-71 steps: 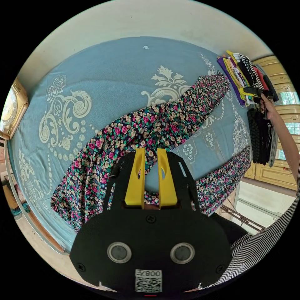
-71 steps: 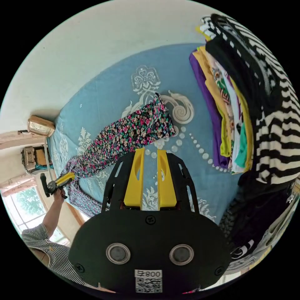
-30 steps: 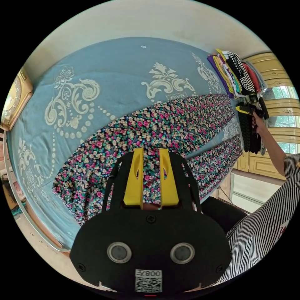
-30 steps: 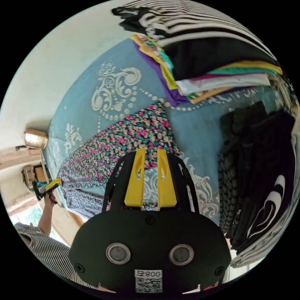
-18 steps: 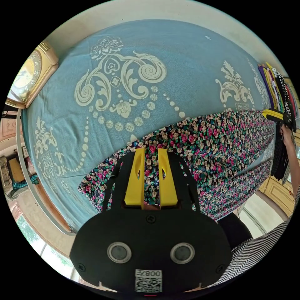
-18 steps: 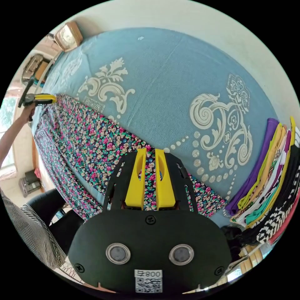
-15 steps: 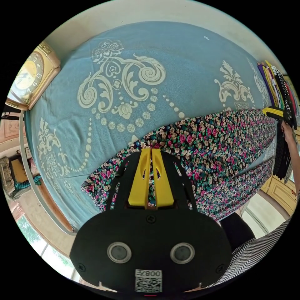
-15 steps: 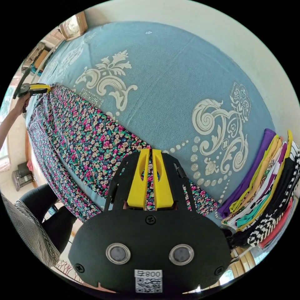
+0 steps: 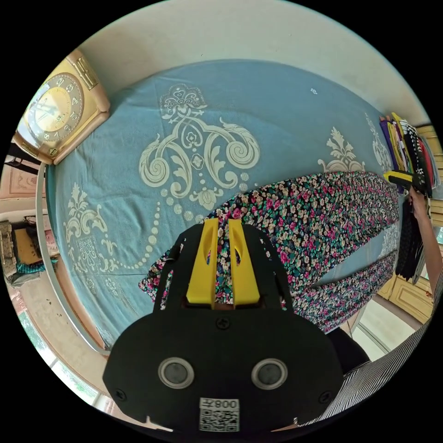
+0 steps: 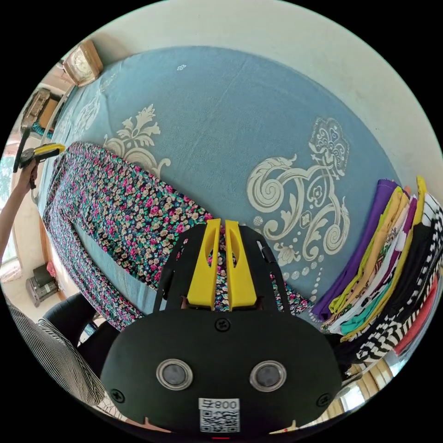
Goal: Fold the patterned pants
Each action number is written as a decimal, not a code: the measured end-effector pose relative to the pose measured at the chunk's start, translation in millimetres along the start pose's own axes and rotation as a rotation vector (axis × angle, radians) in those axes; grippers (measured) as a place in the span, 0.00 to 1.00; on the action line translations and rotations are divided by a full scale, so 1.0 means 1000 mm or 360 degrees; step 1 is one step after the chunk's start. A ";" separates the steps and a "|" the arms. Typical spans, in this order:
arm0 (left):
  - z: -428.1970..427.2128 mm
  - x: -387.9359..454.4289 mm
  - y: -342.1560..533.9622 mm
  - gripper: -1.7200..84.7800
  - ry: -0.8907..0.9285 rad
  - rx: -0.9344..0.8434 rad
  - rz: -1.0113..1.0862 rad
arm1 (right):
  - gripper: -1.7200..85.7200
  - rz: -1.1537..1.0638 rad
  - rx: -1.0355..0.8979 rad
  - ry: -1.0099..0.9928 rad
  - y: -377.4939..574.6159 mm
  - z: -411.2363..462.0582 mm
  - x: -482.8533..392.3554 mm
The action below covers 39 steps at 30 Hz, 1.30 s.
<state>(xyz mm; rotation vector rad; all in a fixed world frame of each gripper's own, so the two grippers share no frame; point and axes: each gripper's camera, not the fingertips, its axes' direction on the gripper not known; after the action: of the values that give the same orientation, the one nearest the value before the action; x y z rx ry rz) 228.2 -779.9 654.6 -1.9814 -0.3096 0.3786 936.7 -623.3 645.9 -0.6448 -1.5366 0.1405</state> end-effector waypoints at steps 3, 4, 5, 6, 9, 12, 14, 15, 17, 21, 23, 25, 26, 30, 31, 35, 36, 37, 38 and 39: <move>-0.006 -0.002 0.006 0.09 0.0092 0.0097 -0.0002 | 0.08 0.0183 0.0124 0.0062 0.024 -0.018 0.028; -0.005 0.000 0.007 0.09 0.0149 0.0117 0.0029 | 0.08 0.0219 0.0135 0.0071 0.030 -0.020 0.034; -0.003 0.004 0.006 0.10 0.0174 0.0118 0.0066 | 0.09 0.0289 0.0123 0.0084 0.042 -0.022 0.048; -0.001 0.006 0.006 0.10 0.0175 0.0115 0.0084 | 0.09 0.0359 0.0088 0.0083 0.053 -0.018 0.061; 0.016 0.017 -0.002 0.10 0.0198 0.0059 0.0180 | 0.10 0.0474 -0.0032 0.0053 0.071 0.001 0.085; 0.031 0.025 -0.014 0.09 0.0223 0.0030 0.0242 | 0.10 0.0452 -0.0143 0.0142 0.068 0.022 0.089; 0.041 0.029 -0.022 0.09 0.0248 0.0011 0.0299 | 0.10 0.0390 -0.0212 0.0215 0.060 0.036 0.085; 0.044 0.030 -0.024 0.09 0.0240 0.0000 0.0308 | 0.09 0.0349 -0.0225 0.0239 0.055 0.037 0.083; 0.053 0.031 -0.028 0.07 0.0199 -0.0018 0.0336 | 0.06 0.0285 -0.0251 0.0265 0.052 0.039 0.079; 0.058 0.024 -0.033 0.06 0.0208 0.0021 0.0329 | 0.03 0.0240 -0.0217 0.0393 0.047 0.028 0.082; 0.060 0.017 -0.036 0.05 0.0220 0.0052 0.0315 | 0.03 0.0265 -0.0166 0.0377 0.043 0.022 0.091; 0.065 0.011 -0.039 0.05 0.0231 0.0057 0.0300 | 0.03 0.0300 -0.0154 0.0333 0.038 0.021 0.103; 0.070 0.008 -0.041 0.05 0.0240 0.0050 0.0287 | 0.04 0.0325 -0.0171 0.0281 0.035 0.025 0.111; 0.081 -0.001 -0.040 0.06 0.0250 0.0030 0.0279 | 0.08 0.0419 -0.0289 0.0230 0.032 0.049 0.132; 0.081 -0.004 -0.036 0.07 0.0292 0.0052 0.0290 | 0.09 0.0437 -0.0264 0.0223 0.034 0.048 0.134; 0.086 -0.003 -0.009 0.10 0.0603 0.0032 0.0479 | 0.11 0.0584 -0.0031 0.0180 0.074 0.024 0.147; 0.089 -0.001 -0.005 0.10 0.0643 0.0004 0.0509 | 0.11 0.0617 0.0006 0.0153 0.092 0.020 0.149; 0.096 0.004 0.006 0.11 0.0700 -0.0054 0.0568 | 0.11 0.0631 0.0011 0.0129 0.100 0.020 0.150; 0.104 0.011 0.017 0.12 0.0724 -0.0121 0.0620 | 0.11 0.0646 0.0005 0.0036 0.119 0.022 0.148; 0.109 0.014 0.022 0.12 0.0718 -0.0156 0.0648 | 0.11 0.0631 -0.0036 -0.0091 0.138 0.030 0.144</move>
<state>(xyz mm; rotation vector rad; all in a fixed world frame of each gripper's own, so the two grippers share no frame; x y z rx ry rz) 199.1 -694.1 589.2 -2.1579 0.3730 0.1614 959.9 -432.3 705.0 -0.9658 -1.4511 0.4444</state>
